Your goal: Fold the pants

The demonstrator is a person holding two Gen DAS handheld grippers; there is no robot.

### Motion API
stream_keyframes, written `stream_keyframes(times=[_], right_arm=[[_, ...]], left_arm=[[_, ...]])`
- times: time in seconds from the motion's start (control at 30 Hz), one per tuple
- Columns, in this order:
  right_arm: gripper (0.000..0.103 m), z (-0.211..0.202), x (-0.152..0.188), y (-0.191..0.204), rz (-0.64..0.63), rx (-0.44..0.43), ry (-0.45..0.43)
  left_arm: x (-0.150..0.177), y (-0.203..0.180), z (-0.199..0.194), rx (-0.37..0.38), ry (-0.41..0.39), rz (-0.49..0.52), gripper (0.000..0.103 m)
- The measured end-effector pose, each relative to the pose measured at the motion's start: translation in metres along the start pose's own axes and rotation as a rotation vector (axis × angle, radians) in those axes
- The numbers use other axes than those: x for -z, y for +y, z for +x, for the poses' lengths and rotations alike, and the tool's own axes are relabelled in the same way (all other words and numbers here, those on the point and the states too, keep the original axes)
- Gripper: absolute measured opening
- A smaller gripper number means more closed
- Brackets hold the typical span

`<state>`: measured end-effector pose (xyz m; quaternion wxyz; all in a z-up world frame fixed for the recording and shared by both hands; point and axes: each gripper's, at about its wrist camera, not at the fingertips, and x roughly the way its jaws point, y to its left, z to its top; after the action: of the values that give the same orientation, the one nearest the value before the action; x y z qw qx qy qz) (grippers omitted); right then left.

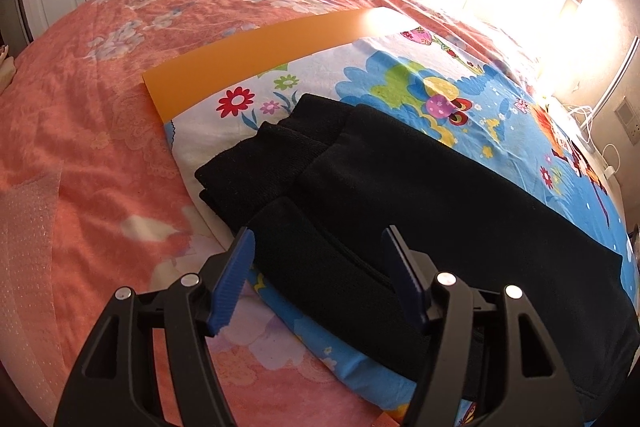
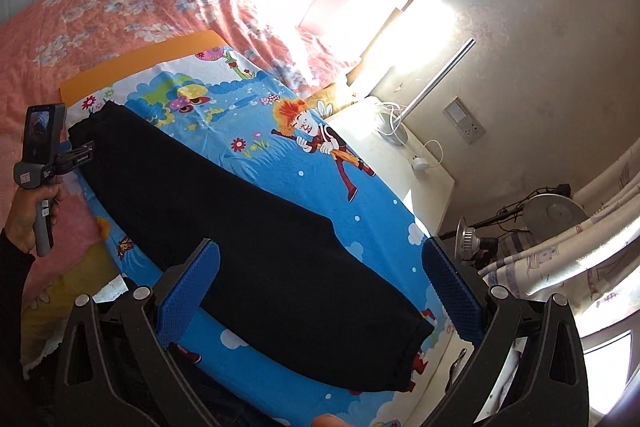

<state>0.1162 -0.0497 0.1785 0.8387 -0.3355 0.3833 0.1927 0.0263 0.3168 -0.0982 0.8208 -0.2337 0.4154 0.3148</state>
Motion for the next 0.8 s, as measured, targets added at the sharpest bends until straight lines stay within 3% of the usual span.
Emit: stream_keyframes(times=[0.07,0.17,0.27,0.33,0.4,0.43,0.47,0.53,0.57,0.63,0.67,0.73,0.77,0.8], right_arm=[[0.097,0.001,0.001,-0.004,0.026,-0.065,0.018],[0.098,0.009,0.012,-0.013,0.098,-0.191,-0.069],[0.098,0.066,0.033,0.000,0.122,-0.271,-0.080],[0.098,0.110,0.046,0.017,0.113,-0.301,-0.116],[0.098,0.155,0.056,0.036,0.133,-0.324,-0.125],[0.097,0.177,0.059,0.044,0.160,-0.348,-0.107],[0.096,0.198,0.061,0.053,0.181,-0.370,-0.086],[0.096,0.226,0.063,0.068,0.203,-0.351,-0.075],[0.096,0.234,0.064,0.076,0.185,-0.308,-0.095],[0.096,0.246,0.064,0.087,0.171,-0.228,-0.110],[0.096,0.252,0.065,0.086,0.187,-0.222,-0.108],[0.096,0.261,0.067,0.082,0.237,-0.219,-0.097],[0.097,0.266,0.069,0.080,0.262,-0.212,-0.082],[0.097,0.270,0.071,0.079,0.281,-0.208,-0.070]], left_arm=[[-0.002,-0.004,0.001,0.026,-0.009,0.008,0.064],[-0.005,-0.020,0.002,0.062,-0.050,0.063,0.051],[-0.009,-0.044,0.006,0.100,-0.110,0.150,0.039],[-0.014,-0.061,0.012,0.155,-0.139,0.219,0.038],[-0.023,-0.073,0.031,0.220,-0.107,0.264,0.039],[-0.029,-0.074,0.045,0.215,-0.074,0.265,0.039],[-0.037,-0.072,0.061,0.161,-0.043,0.255,0.038],[-0.056,-0.052,0.087,0.051,0.006,0.188,0.030],[-0.065,-0.038,0.094,0.071,0.022,0.136,0.011],[-0.076,-0.026,0.098,0.090,0.037,0.102,0.005],[-0.076,-0.028,0.092,0.069,0.018,0.115,0.005],[-0.067,-0.039,0.068,0.023,-0.066,0.183,0.023],[-0.060,-0.045,0.056,0.037,-0.098,0.207,0.038],[-0.052,-0.050,0.046,0.069,-0.110,0.223,0.039]])
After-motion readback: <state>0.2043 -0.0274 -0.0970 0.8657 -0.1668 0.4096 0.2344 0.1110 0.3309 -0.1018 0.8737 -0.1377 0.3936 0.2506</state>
